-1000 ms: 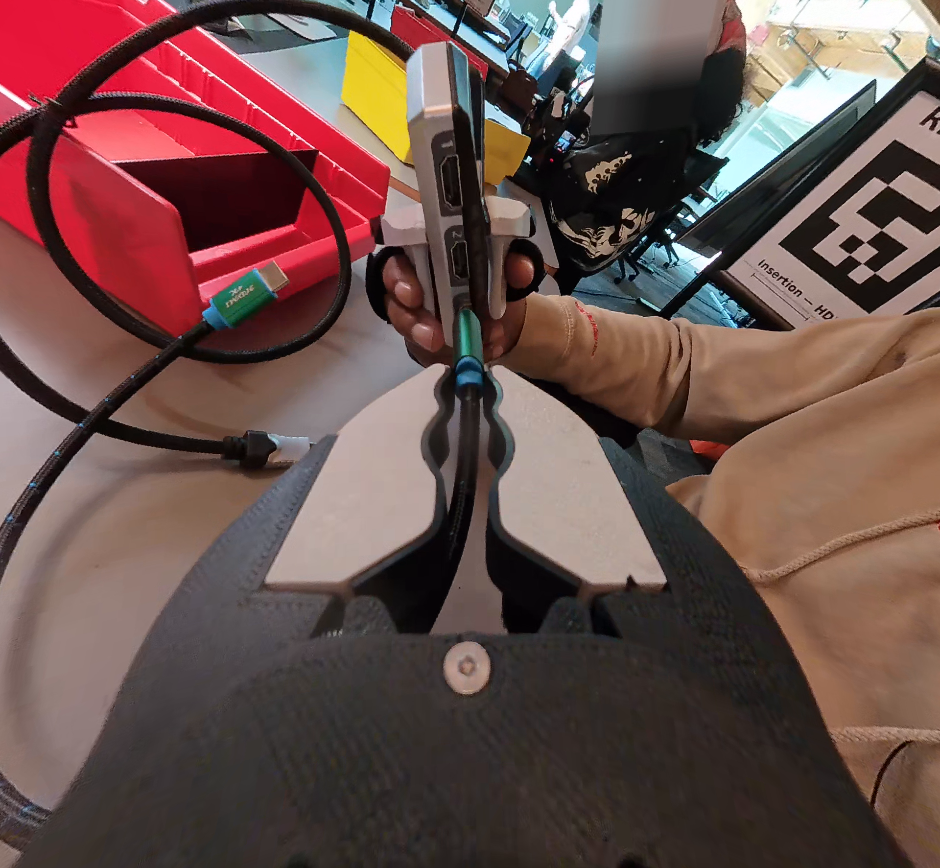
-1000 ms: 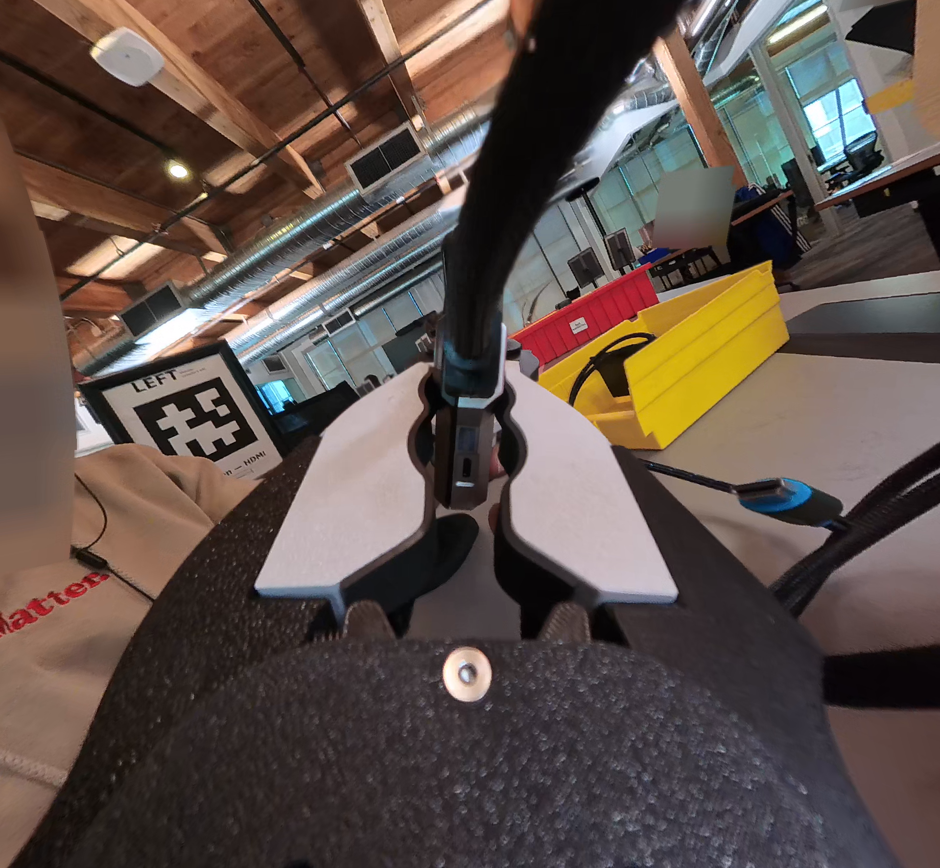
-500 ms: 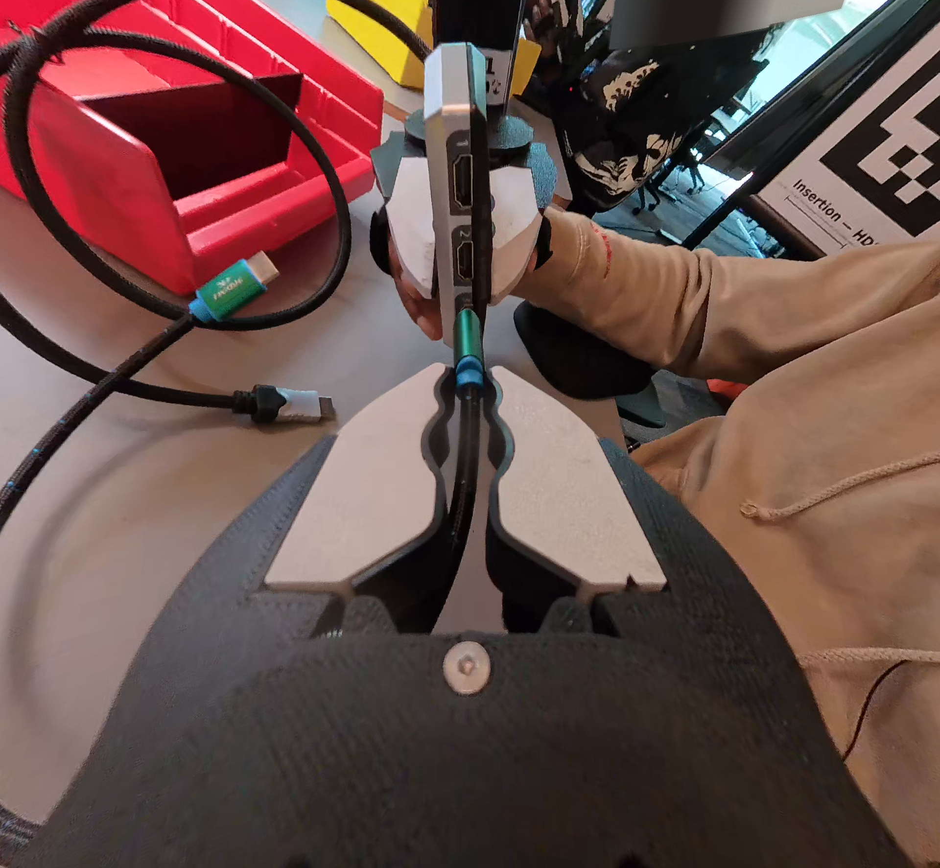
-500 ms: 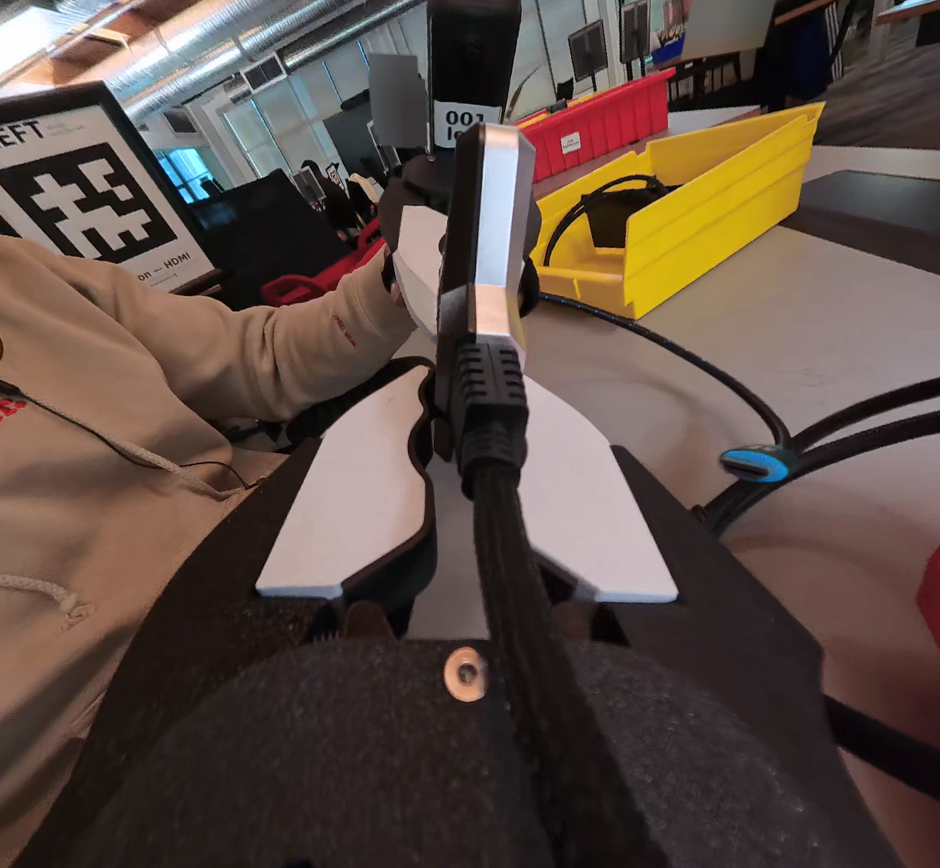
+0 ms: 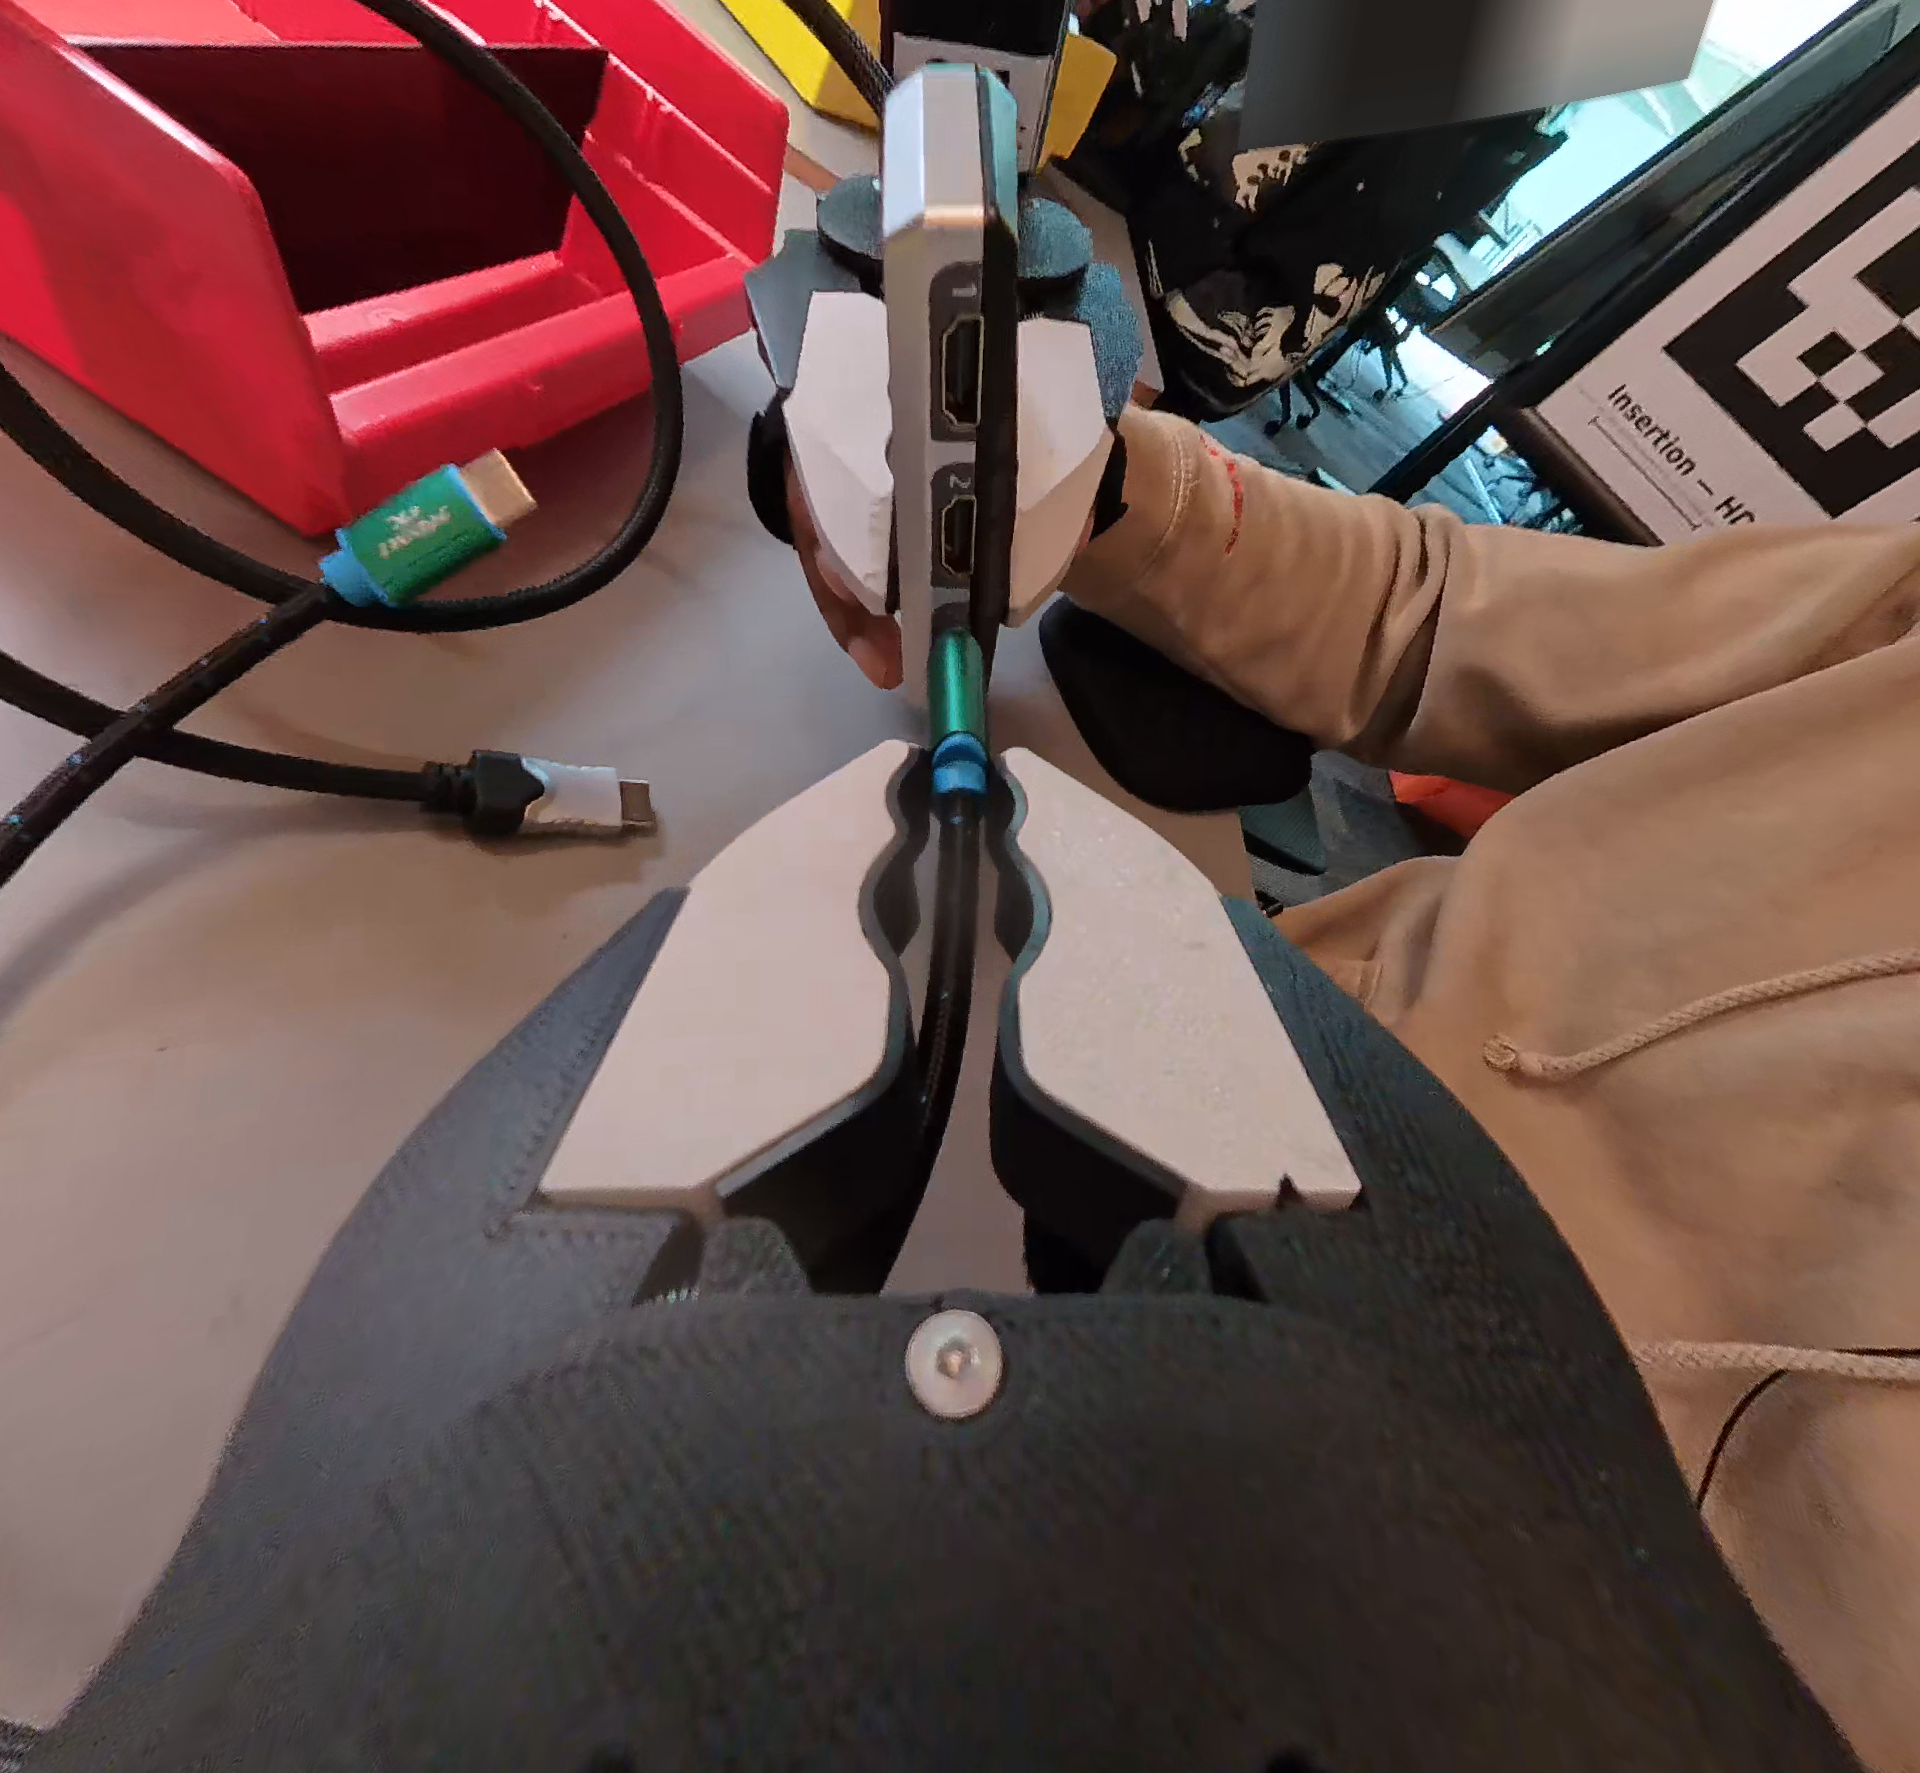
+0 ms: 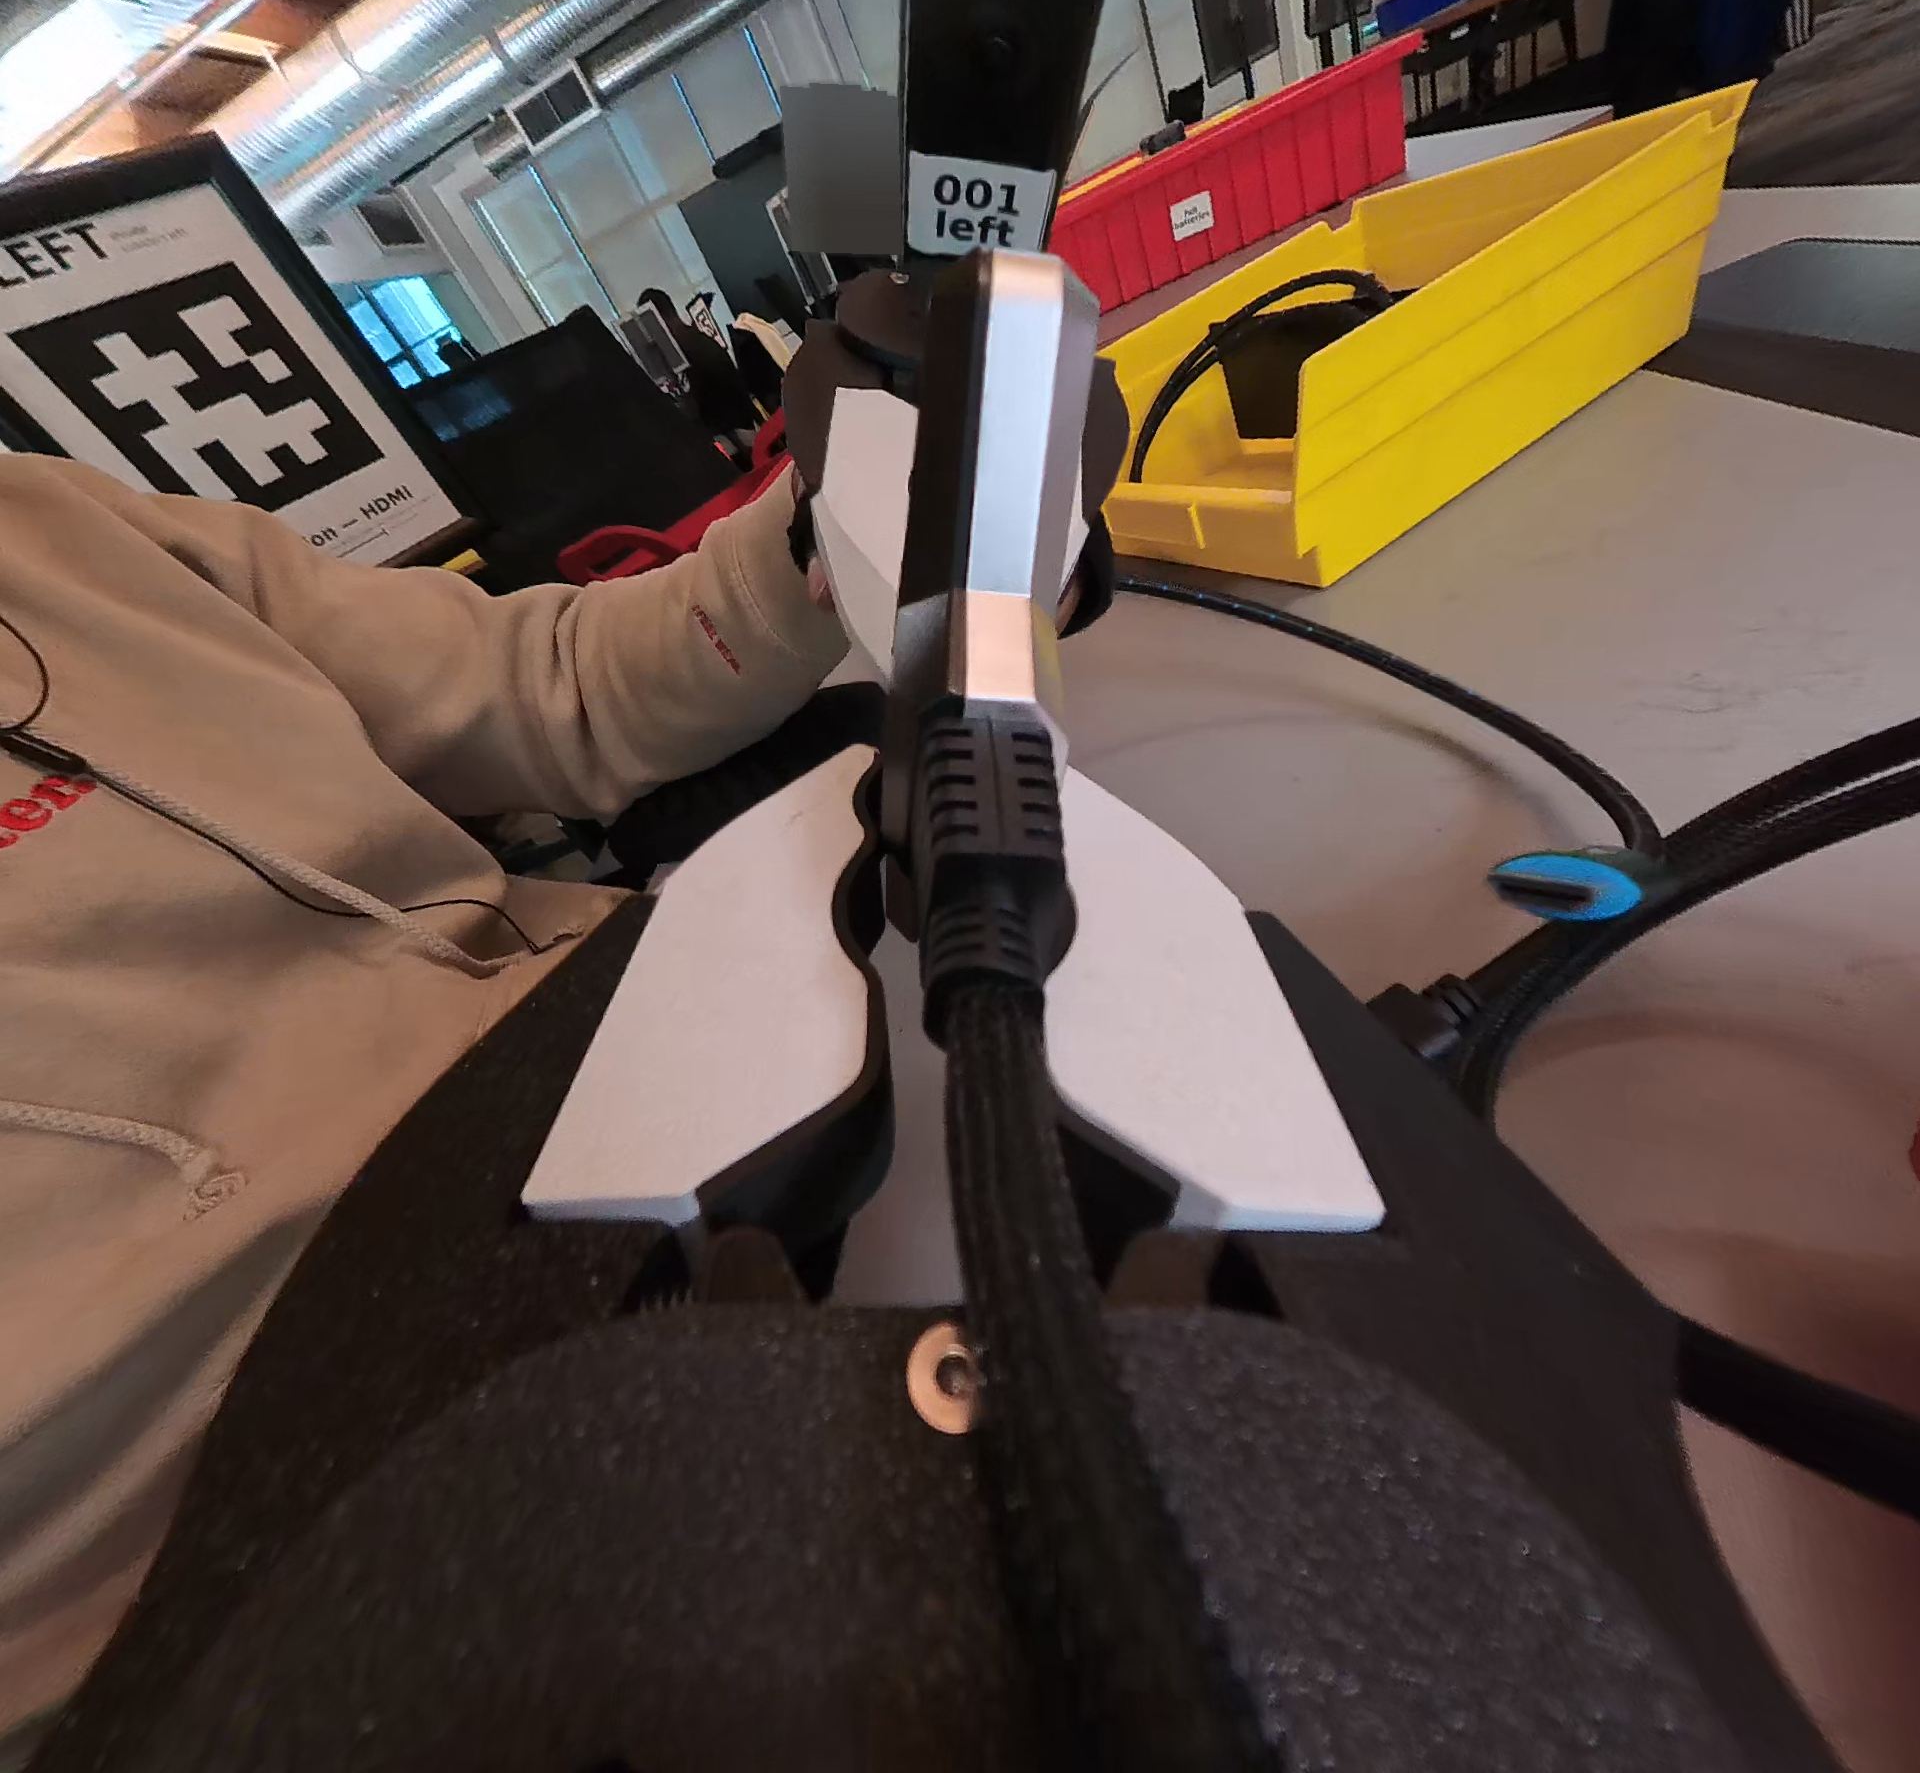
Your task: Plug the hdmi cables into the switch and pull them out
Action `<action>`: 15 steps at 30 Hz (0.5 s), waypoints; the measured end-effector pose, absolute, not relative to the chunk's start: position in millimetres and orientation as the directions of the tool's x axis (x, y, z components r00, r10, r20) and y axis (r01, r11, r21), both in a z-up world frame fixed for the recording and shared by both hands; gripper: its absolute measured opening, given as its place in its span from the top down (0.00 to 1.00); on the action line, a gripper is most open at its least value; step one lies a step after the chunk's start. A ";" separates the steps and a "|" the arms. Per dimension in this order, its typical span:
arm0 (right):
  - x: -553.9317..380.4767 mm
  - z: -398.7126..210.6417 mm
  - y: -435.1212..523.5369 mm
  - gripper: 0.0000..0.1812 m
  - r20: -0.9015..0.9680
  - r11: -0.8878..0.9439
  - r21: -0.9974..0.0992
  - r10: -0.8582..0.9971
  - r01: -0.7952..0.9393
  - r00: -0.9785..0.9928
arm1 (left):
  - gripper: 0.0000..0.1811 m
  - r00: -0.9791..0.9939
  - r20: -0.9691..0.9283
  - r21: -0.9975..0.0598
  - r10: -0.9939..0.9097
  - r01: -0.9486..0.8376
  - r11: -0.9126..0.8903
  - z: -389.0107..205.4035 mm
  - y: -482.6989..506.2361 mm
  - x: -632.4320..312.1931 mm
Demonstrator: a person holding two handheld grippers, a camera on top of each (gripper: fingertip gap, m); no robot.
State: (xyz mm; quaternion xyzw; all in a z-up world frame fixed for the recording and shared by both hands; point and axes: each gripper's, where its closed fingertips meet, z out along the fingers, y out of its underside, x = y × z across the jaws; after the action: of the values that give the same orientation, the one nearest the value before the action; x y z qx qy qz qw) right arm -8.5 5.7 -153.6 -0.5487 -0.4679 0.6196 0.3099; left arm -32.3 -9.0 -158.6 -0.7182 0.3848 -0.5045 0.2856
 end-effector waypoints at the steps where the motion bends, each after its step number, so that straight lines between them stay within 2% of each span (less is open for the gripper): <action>1: -8.3 -153.0 5.4 0.88 -0.391 -0.371 -0.920 0.896 0.130 -0.209 | 0.94 0.199 0.502 -0.799 -0.842 -0.267 -0.539 -159.1 -8.9 -31.3; 8: -9.9 -158.6 4.8 0.88 -0.390 -0.361 -0.918 0.899 0.167 -0.200 | 0.94 0.201 0.497 -0.790 -0.844 -0.298 -0.537 -165.3 -9.7 -33.5; 15: -13.3 -153.9 17.5 0.85 -0.350 -0.338 -0.935 0.928 0.106 -0.128 | 0.94 0.233 0.482 -0.802 -0.845 -0.271 -0.532 -165.1 -1.3 -40.2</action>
State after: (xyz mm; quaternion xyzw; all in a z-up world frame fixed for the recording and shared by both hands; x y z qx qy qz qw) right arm -13.3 17.5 -153.9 -0.5623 -0.4598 0.5940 0.3458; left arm -40.2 -1.3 -165.1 -0.7276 0.3833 -0.4865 0.2949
